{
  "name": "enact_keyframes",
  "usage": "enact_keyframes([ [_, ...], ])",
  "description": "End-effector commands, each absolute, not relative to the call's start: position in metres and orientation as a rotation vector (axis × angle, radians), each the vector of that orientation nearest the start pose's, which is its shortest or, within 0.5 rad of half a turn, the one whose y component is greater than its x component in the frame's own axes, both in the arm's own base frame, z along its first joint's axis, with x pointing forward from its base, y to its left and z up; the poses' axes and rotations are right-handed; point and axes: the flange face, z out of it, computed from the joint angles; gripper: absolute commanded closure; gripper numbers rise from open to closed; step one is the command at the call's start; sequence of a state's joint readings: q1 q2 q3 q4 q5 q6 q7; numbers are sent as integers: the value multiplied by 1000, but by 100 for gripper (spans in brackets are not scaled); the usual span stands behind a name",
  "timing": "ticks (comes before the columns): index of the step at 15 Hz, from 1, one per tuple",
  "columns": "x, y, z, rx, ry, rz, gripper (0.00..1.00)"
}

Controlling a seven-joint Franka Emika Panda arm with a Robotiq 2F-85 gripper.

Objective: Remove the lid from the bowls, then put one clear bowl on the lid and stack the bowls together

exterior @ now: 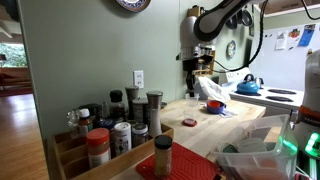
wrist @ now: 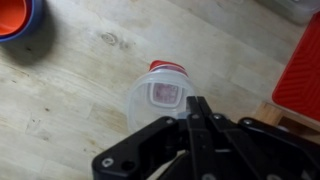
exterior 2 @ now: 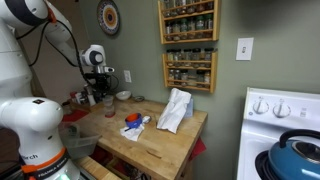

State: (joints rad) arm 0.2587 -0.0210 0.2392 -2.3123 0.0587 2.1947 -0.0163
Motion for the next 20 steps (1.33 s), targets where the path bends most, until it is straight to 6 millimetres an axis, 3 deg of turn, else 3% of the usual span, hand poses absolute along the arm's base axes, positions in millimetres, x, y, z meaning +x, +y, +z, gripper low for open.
enact_keyframes([
  [1,432,238,324,-3010,-718,209,100],
  [10,441,242,308,-2996,-686,158,100],
  [11,442,241,305,-3000,-681,165,78],
  [15,443,236,308,-3012,-653,163,50],
  [20,447,227,338,-3036,-551,91,13],
])
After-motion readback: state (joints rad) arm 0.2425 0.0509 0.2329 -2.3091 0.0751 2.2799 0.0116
